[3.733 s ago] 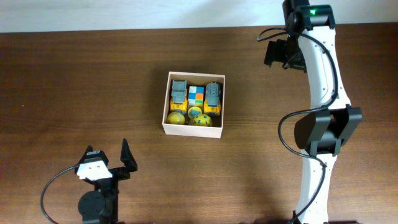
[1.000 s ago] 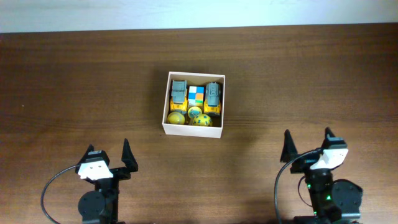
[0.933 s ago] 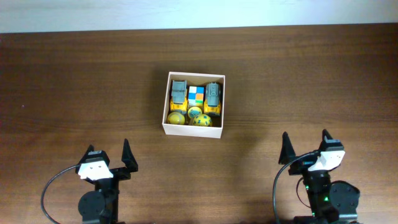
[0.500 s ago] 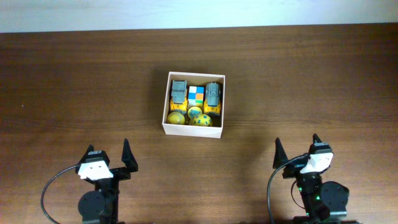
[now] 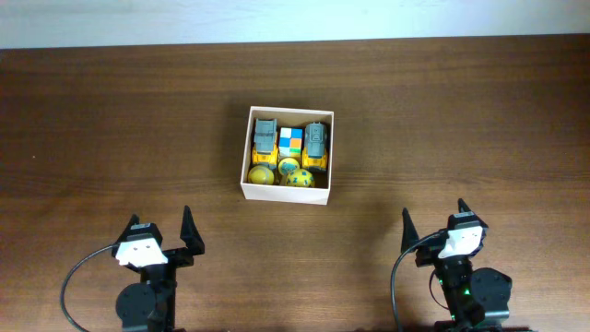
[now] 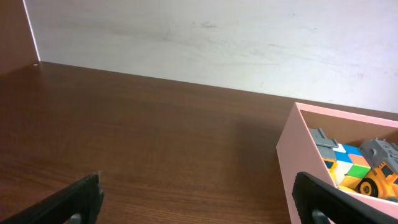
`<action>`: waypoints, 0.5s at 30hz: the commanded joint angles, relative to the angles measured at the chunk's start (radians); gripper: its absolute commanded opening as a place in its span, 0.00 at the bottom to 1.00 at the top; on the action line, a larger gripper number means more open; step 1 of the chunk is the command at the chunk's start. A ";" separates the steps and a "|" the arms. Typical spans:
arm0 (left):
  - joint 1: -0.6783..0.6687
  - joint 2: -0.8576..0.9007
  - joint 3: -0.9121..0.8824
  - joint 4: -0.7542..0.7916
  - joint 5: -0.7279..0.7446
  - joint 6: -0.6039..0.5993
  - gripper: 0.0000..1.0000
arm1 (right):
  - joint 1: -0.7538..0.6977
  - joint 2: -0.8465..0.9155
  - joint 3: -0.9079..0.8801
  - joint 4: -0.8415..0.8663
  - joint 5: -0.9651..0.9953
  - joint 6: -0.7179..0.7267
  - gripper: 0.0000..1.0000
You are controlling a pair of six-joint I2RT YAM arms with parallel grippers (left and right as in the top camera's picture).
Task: Pack container
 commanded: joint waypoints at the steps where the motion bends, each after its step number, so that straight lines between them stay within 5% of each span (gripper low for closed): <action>1: 0.006 -0.008 -0.007 0.003 0.014 0.016 0.99 | 0.039 -0.011 -0.009 0.000 -0.005 -0.026 0.99; 15: 0.006 -0.008 -0.007 0.003 0.014 0.016 0.99 | 0.012 -0.011 -0.009 0.001 -0.032 -0.025 0.99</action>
